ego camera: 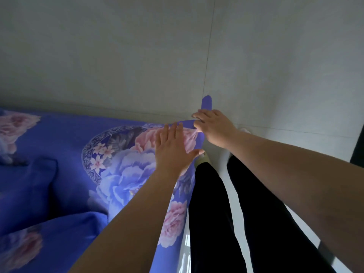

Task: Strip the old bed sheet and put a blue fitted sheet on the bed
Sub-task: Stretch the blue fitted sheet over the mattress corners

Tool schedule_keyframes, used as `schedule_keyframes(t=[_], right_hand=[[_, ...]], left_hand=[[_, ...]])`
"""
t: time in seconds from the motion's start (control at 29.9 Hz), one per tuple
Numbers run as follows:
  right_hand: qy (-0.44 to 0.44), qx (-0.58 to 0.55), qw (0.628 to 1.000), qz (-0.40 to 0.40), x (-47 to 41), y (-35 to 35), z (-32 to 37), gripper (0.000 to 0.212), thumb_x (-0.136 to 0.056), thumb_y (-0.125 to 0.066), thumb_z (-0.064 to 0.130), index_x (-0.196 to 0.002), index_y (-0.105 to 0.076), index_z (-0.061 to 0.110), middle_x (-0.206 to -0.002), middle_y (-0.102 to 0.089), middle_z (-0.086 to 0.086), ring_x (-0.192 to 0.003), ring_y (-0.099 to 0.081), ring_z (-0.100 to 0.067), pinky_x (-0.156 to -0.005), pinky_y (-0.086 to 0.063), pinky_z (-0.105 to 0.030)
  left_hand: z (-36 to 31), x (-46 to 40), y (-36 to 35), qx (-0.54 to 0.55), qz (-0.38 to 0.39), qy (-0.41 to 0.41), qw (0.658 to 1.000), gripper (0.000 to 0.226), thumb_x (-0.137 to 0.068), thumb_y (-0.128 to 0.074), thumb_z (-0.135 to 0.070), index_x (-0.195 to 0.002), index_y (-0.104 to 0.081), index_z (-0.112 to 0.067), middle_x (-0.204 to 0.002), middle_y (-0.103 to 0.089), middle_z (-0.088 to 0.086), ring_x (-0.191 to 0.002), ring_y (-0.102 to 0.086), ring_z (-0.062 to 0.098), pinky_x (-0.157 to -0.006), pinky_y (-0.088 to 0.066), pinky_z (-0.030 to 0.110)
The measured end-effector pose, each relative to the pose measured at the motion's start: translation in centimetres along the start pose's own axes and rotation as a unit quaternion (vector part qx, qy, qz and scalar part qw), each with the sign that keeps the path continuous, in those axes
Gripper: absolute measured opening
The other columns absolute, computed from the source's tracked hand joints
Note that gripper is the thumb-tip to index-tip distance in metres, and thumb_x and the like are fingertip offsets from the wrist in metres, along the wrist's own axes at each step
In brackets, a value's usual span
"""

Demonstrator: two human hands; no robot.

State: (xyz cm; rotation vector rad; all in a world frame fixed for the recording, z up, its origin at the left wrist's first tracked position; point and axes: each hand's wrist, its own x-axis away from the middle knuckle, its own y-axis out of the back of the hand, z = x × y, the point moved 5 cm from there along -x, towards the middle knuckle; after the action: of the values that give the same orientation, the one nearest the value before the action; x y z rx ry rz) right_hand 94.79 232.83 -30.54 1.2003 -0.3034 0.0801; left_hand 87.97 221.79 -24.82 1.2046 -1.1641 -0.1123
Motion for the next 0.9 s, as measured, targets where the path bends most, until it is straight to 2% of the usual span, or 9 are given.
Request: schedule_keyframes(t=[0.13,0.23,0.33,0.5,0.6,0.7,0.77,0.84,0.9], right_hand=[[0.045,-0.047,0.998,0.007,0.6,-0.4,0.0,0.039,-0.074,-0.032,0.010,-0.091,-0.068,0.010,-0.086,-0.072,-0.005,-0.094,-0.069,-0.021,-0.089,-0.051,-0.041],[0.016,-0.046,0.999,-0.021,0.8,-1.2,-0.5,0.020,-0.080,-0.062,0.020,-0.095,-0.063,0.007,-0.079,-0.068,-0.006,-0.080,-0.068,-0.024,-0.092,-0.049,-0.043],[-0.044,-0.053,0.994,0.083,1.5,-3.3,-2.3,0.053,-0.068,-0.080,0.038,-0.111,-0.062,0.011,-0.093,-0.067,-0.007,-0.093,-0.062,-0.029,-0.097,-0.041,-0.044],[-0.150,-0.075,0.982,0.085,4.3,-5.5,-2.4,0.023,-0.054,-0.088,0.023,-0.067,-0.070,0.016,-0.069,-0.062,-0.007,-0.067,-0.062,-0.028,-0.061,-0.048,-0.032],[-0.180,-0.173,0.944,0.217,7.3,-8.7,0.5,0.022,-0.087,-0.055,0.014,-0.107,-0.064,0.015,-0.109,-0.063,-0.009,-0.102,-0.060,-0.031,-0.081,-0.047,-0.037],[-0.327,-0.481,0.787,0.205,8.5,-10.3,4.1,0.040,-0.089,-0.039,0.020,-0.126,-0.053,0.015,-0.127,-0.054,-0.011,-0.120,-0.052,-0.033,-0.097,-0.040,-0.036],[-0.405,-0.736,0.533,0.100,7.2,-9.8,7.2,0.043,-0.097,-0.035,0.038,-0.127,-0.057,0.016,-0.125,-0.058,-0.013,-0.121,-0.053,-0.032,-0.098,-0.039,-0.034],[-0.403,-0.863,0.297,0.068,5.2,-9.8,10.0,0.063,-0.092,-0.030,0.066,-0.121,-0.062,0.020,-0.116,-0.066,-0.009,-0.112,-0.060,-0.028,-0.096,-0.044,-0.038],[-0.384,-0.886,0.255,0.039,4.1,-9.2,11.0,0.068,-0.084,-0.032,0.074,-0.112,-0.066,0.022,-0.112,-0.068,-0.008,-0.106,-0.063,-0.026,-0.101,-0.044,-0.043]], left_hand=[[-1.4,-3.6,-2.1,-0.076,0.072,-0.009,0.994,0.073,-0.085,-0.055,-0.051,-0.144,-0.031,-0.016,-0.143,-0.044,0.005,-0.138,-0.032,0.022,-0.116,-0.004,0.046],[-3.0,-5.9,-2.0,-0.103,0.030,-0.030,0.994,0.026,-0.091,-0.048,-0.028,-0.114,-0.058,-0.022,-0.112,-0.066,0.001,-0.112,-0.056,0.022,-0.113,-0.017,0.042],[-4.2,-7.4,-2.1,-0.155,0.060,-0.079,0.983,0.023,-0.091,-0.046,-0.016,-0.105,-0.064,-0.019,-0.107,-0.068,0.004,-0.104,-0.061,0.027,-0.092,-0.038,0.034],[-6.6,-5.9,-4.0,-0.274,0.127,-0.235,0.924,0.031,-0.089,-0.044,-0.011,-0.110,-0.066,-0.019,-0.108,-0.067,0.004,-0.104,-0.060,0.027,-0.088,-0.039,0.033],[-6.7,-3.7,-6.1,-0.343,0.191,-0.287,0.874,0.028,-0.091,-0.044,-0.012,-0.108,-0.065,-0.016,-0.110,-0.067,0.002,-0.107,-0.056,0.025,-0.099,-0.032,0.036],[-5.1,-1.5,-7.2,-0.429,0.274,-0.279,0.814,0.027,-0.092,-0.048,-0.024,-0.113,-0.064,-0.023,-0.122,-0.061,-0.003,-0.119,-0.047,0.021,-0.107,-0.023,0.038],[-4.8,-0.4,-7.2,-0.433,0.311,-0.266,0.803,0.032,-0.091,-0.047,-0.028,-0.118,-0.063,-0.021,-0.128,-0.058,0.000,-0.124,-0.045,0.022,-0.107,-0.024,0.038],[-4.8,-0.8,-5.3,-0.313,0.342,-0.188,0.866,0.027,-0.091,-0.047,-0.025,-0.109,-0.064,-0.017,-0.123,-0.061,0.008,-0.118,-0.053,0.026,-0.096,-0.038,0.035],[-4.8,-2.4,-2.3,-0.174,0.301,-0.136,0.928,0.016,-0.088,-0.048,-0.018,-0.089,-0.063,-0.018,-0.107,-0.068,0.007,-0.103,-0.062,0.025,-0.083,-0.045,0.031]])
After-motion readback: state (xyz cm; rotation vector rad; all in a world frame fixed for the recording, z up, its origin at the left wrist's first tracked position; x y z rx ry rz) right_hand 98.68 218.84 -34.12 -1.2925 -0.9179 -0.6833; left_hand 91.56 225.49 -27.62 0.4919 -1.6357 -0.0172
